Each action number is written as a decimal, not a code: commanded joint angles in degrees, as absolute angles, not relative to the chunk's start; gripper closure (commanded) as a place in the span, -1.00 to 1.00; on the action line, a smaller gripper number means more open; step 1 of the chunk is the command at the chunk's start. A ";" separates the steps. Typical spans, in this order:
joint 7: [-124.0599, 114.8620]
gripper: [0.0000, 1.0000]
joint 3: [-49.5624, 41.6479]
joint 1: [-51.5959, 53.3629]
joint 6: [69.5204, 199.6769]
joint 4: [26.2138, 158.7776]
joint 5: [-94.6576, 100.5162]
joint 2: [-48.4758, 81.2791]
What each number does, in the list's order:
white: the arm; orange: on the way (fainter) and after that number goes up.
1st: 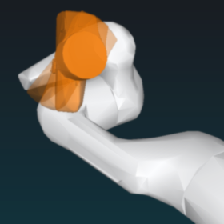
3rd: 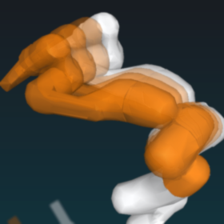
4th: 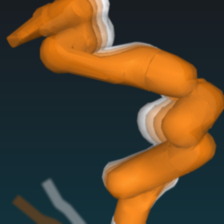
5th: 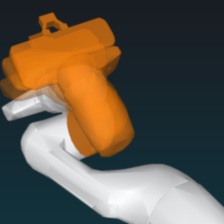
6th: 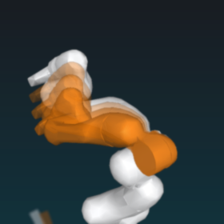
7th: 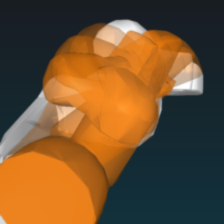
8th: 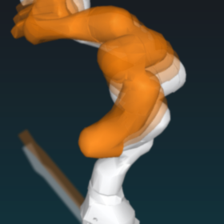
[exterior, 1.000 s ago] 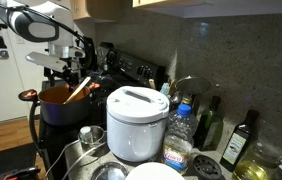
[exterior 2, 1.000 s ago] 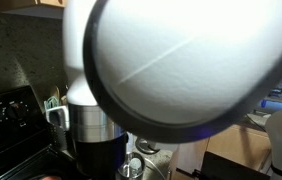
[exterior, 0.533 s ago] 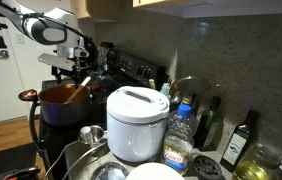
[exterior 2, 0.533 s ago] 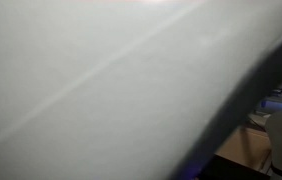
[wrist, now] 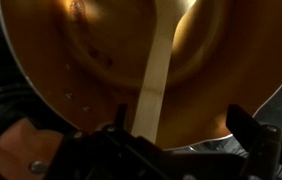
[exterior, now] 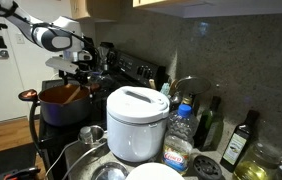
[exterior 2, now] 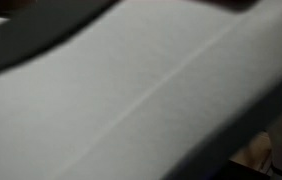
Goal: Remove the wooden spatula from the pot and place it in the cutlery holder
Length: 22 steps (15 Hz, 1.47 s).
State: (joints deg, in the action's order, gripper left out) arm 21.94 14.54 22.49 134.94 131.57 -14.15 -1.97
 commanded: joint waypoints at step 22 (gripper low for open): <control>12.91 0.91 17.18 20.92 135.10 132.39 -7.90 -2.54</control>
State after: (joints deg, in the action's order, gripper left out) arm 15.17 16.11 21.90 134.93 131.56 -9.16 -1.61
